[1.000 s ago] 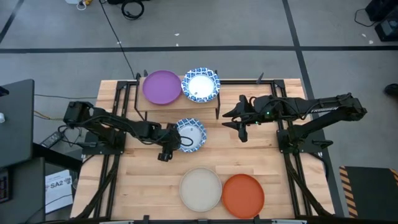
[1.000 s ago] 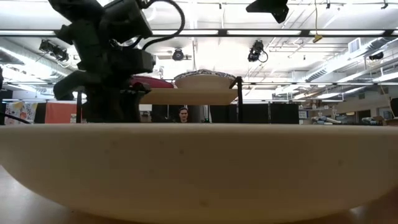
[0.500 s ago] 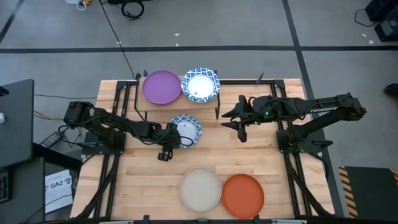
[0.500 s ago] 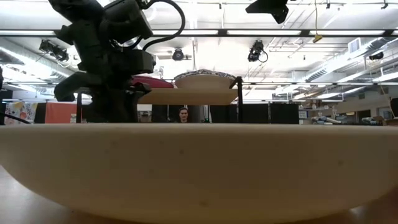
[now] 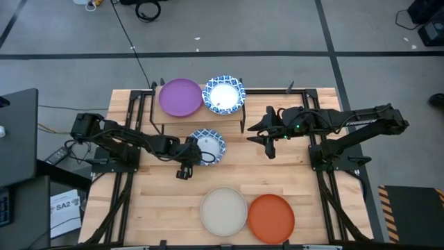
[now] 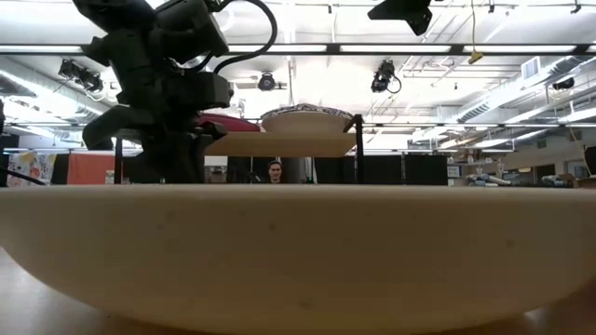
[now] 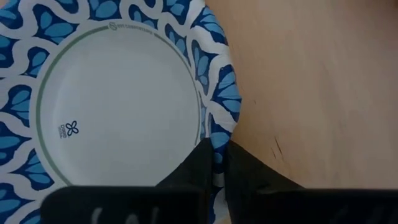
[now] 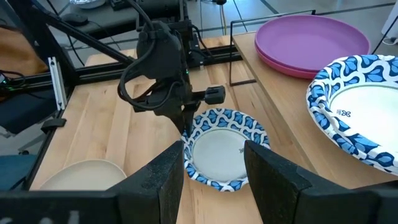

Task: Place and stack plates onto a shelf
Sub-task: Stack the white patterned bowl on top of the other white patterned bowl on the shelf

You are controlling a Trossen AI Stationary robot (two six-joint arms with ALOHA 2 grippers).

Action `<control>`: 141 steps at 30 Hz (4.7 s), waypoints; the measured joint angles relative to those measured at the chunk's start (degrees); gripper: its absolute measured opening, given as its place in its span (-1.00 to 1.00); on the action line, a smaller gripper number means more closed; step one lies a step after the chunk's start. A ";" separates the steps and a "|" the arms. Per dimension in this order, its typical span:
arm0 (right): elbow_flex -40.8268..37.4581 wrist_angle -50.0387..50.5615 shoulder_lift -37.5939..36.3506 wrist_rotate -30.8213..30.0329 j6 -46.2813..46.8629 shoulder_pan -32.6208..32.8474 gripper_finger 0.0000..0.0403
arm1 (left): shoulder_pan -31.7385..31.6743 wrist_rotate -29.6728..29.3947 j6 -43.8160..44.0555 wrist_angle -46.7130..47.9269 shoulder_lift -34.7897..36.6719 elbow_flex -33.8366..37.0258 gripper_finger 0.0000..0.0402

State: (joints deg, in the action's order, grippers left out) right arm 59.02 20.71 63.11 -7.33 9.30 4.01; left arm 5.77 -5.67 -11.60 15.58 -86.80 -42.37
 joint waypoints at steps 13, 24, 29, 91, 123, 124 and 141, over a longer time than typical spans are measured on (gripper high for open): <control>0.02 0.00 -0.02 0.00 0.00 0.00 -0.14 | 3.02 0.35 1.33 0.09 2.56 0.00 -0.94; 0.02 0.00 -0.02 0.00 0.00 0.00 -0.14 | 5.61 0.57 3.48 1.96 7.59 -3.95 -0.95; 0.02 0.01 -0.04 0.00 0.00 0.00 -0.14 | 6.76 0.57 3.00 9.08 8.96 -11.03 -0.96; 0.07 0.04 0.00 -0.02 0.00 0.00 -0.14 | -22.50 -5.93 -28.74 22.13 -2.24 -45.42 -0.94; 0.07 0.02 -0.02 0.00 0.00 -0.02 -0.14 | -22.48 -6.28 -23.55 24.01 -6.54 -45.40 -0.63; 0.07 0.02 -0.02 -0.02 0.00 -0.02 -0.14 | -22.48 -6.28 -23.54 24.01 -6.54 -45.40 -0.58; 0.07 0.02 -0.02 -0.01 0.00 -0.01 -0.14 | -22.24 -6.27 -23.49 21.96 -6.51 -45.40 -0.07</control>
State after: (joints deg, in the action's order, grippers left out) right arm 59.09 20.73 63.09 -7.34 9.30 4.00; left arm -16.47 -11.94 -35.09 37.54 -93.32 -87.77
